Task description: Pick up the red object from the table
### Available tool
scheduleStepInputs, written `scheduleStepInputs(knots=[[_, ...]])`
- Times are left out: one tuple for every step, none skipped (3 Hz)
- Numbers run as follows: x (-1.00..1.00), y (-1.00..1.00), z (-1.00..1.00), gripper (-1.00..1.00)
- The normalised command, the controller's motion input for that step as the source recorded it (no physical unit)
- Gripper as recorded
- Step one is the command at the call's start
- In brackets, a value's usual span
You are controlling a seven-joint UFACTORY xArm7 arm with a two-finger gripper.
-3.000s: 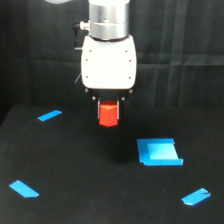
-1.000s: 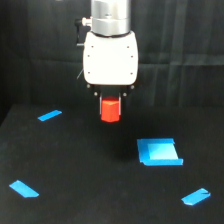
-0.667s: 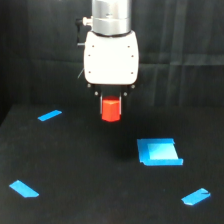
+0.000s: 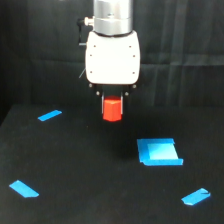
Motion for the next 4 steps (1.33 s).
scheduleStepInputs(knots=[[0.09,0.05,0.06,-1.00],[0.08,0.04,0.17,-0.94],[0.08,0.07,0.02,-1.00],[0.00,0.05,0.09,-0.99]])
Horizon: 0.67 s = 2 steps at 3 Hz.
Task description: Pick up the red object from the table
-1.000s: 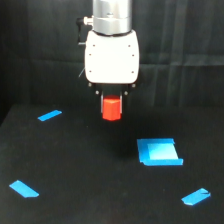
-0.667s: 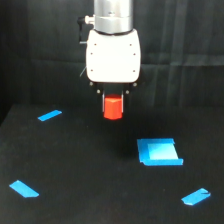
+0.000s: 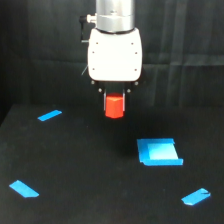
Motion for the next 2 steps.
scheduleStepInputs(knots=[[0.06,0.02,-0.01,-0.93],[0.10,0.02,-0.03,-1.00]])
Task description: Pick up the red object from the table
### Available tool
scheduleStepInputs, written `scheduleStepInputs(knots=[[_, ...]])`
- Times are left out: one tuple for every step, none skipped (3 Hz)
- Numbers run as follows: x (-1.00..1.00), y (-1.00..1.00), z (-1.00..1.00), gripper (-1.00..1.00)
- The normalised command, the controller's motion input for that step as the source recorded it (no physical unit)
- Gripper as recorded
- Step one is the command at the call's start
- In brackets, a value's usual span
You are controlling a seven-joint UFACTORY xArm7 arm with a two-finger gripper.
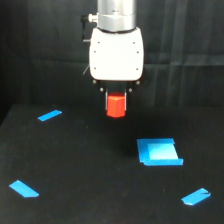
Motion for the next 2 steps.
scheduleStepInputs(knots=[[0.06,0.11,0.03,-0.96],[0.07,0.04,0.08,-0.99]])
